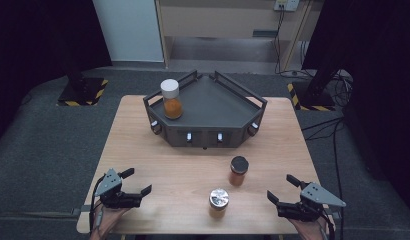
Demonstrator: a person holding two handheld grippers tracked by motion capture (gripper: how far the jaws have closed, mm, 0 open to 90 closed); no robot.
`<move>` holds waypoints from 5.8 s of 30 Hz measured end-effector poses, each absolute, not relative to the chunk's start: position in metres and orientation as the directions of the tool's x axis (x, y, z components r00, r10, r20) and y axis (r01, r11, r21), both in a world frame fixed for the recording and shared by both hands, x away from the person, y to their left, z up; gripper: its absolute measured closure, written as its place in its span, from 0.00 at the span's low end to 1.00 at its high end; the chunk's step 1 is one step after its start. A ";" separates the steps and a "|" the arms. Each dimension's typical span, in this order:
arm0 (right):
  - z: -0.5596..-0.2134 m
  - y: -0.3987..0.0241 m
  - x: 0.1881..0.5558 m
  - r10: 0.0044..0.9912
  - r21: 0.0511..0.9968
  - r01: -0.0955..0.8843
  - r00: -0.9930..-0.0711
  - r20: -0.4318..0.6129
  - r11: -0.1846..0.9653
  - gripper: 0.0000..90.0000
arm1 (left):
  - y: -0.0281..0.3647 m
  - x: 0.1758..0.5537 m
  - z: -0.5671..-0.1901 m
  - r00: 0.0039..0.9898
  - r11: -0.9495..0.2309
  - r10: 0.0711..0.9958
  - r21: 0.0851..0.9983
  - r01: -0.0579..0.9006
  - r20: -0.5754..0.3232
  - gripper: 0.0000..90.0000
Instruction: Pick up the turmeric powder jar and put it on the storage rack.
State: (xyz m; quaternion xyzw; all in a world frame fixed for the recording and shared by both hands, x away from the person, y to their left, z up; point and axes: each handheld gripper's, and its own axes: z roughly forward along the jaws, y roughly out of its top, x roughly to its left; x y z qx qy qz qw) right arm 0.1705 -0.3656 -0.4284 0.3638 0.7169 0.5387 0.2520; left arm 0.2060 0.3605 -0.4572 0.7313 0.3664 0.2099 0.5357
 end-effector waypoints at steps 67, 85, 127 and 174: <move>-0.417 -0.269 0.232 0.465 0.924 0.256 -0.880 0.101 0.283 0.12 | 0.359 0.206 -0.457 0.650 -0.174 0.756 0.934 0.311 -0.076 0.06; -0.437 -0.253 0.234 0.477 0.904 0.292 -0.871 0.117 0.312 0.27 | 0.358 0.206 -0.456 0.657 -0.188 0.751 0.933 0.308 -0.066 0.06; -0.414 -0.246 0.234 0.483 0.932 0.214 -0.874 0.049 0.292 0.38 | 0.358 0.205 -0.456 0.653 -0.186 0.755 0.933 0.309 -0.066 0.06; -0.309 -0.201 0.297 0.575 0.930 0.238 -0.818 0.036 0.281 0.38 | 0.357 0.207 -0.455 0.654 -0.193 0.753 0.929 0.315 -0.065 0.06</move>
